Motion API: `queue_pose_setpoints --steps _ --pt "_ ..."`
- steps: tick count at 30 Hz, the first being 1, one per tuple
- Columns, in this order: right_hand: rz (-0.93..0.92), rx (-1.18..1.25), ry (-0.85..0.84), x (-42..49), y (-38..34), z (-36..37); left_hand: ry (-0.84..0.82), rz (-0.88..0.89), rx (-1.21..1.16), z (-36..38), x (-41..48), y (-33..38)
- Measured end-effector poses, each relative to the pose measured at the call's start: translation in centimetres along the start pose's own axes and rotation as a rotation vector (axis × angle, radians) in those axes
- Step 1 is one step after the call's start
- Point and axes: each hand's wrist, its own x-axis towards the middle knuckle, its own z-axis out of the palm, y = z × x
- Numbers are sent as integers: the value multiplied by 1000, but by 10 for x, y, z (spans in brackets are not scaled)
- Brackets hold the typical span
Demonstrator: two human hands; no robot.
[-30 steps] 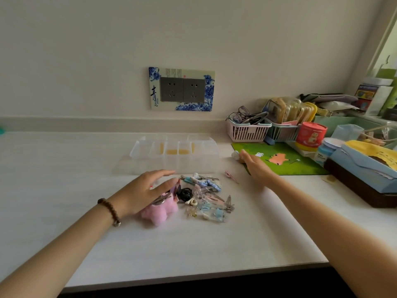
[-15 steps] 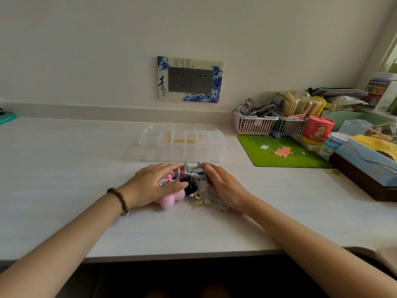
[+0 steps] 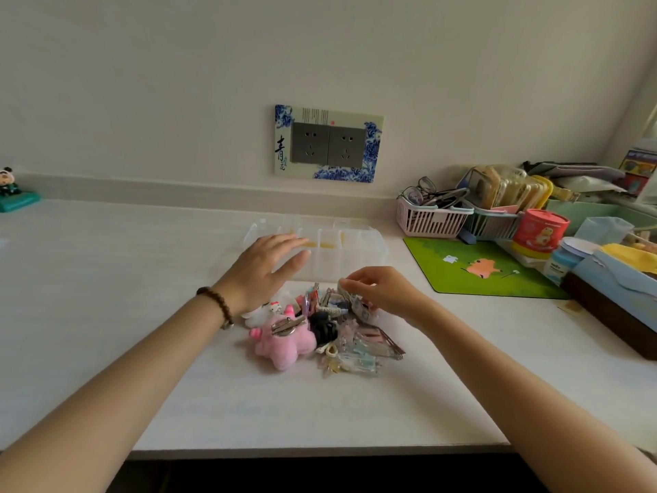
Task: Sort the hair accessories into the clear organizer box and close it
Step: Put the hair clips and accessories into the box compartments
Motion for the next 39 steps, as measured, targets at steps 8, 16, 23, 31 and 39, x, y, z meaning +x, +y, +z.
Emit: queue_pose_setpoints --steps 8,16,23,31,39 --pt "-28 -22 182 11 15 10 2 -29 201 16 15 -8" --pt "-64 438 403 19 1 -39 -7 -39 226 18 9 3" --pt "61 440 529 76 -1 -71 6 -25 229 20 7 4" --pt "-23 -5 435 91 6 -56 17 11 190 22 9 -2" --pt "-237 -307 318 72 5 -59 14 39 154 22 12 -9"
